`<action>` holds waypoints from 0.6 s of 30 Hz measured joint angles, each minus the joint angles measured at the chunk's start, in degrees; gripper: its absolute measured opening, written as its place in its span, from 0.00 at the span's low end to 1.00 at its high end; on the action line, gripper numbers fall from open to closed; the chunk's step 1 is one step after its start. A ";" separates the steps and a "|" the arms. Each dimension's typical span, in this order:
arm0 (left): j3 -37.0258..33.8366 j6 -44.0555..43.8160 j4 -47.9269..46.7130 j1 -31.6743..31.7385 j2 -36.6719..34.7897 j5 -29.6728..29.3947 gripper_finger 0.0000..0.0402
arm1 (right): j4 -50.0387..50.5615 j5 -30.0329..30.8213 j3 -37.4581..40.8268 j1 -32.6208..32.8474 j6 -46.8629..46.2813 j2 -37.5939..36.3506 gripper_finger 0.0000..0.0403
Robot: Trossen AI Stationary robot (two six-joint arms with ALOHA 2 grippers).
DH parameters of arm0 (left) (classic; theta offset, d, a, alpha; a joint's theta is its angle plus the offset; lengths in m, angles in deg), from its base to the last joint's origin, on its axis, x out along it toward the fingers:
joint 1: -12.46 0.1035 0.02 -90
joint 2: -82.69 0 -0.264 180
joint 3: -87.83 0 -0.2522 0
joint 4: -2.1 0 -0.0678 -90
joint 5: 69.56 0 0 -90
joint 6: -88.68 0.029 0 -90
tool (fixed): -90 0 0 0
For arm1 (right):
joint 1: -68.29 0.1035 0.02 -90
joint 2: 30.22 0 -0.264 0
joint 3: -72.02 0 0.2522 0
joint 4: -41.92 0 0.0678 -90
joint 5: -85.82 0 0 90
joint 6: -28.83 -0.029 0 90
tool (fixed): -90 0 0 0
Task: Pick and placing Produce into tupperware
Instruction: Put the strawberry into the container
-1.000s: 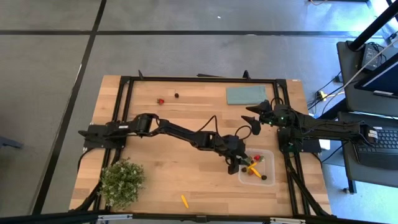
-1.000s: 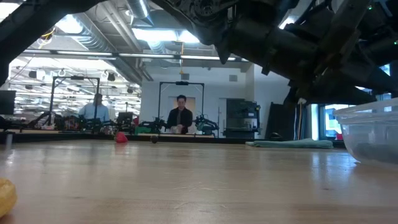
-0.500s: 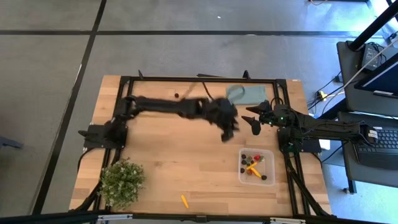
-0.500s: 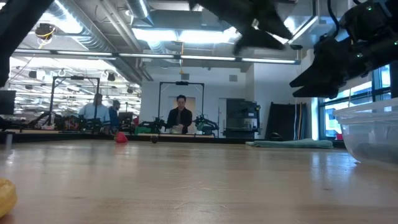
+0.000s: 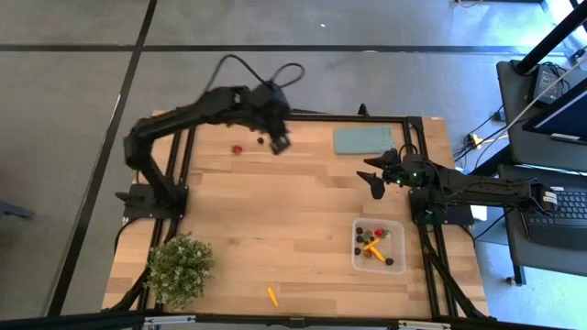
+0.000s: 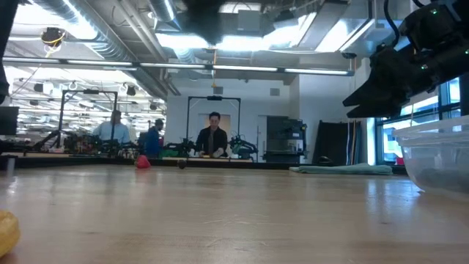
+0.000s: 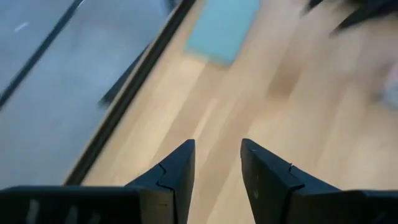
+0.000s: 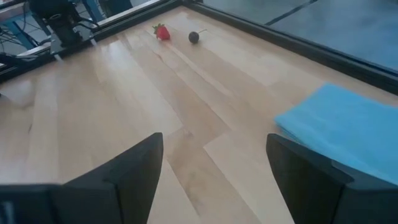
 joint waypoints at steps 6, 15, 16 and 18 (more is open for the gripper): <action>0.01 -4.06 -16.59 2.56 -4.08 -4.34 0.33 | -0.07 3.07 -0.01 0.00 0.09 0.00 0.71; -3.36 -5.82 -24.81 3.53 -4.64 -5.95 0.62 | -0.28 6.53 0.00 0.00 1.62 0.00 0.71; -4.20 -5.83 -24.61 3.52 -4.65 -6.43 0.65 | -0.31 6.53 0.01 0.00 1.60 0.00 0.71; -6.03 -6.06 -24.49 3.52 -4.66 -8.35 0.69 | -0.28 6.53 0.01 0.00 1.53 0.00 0.71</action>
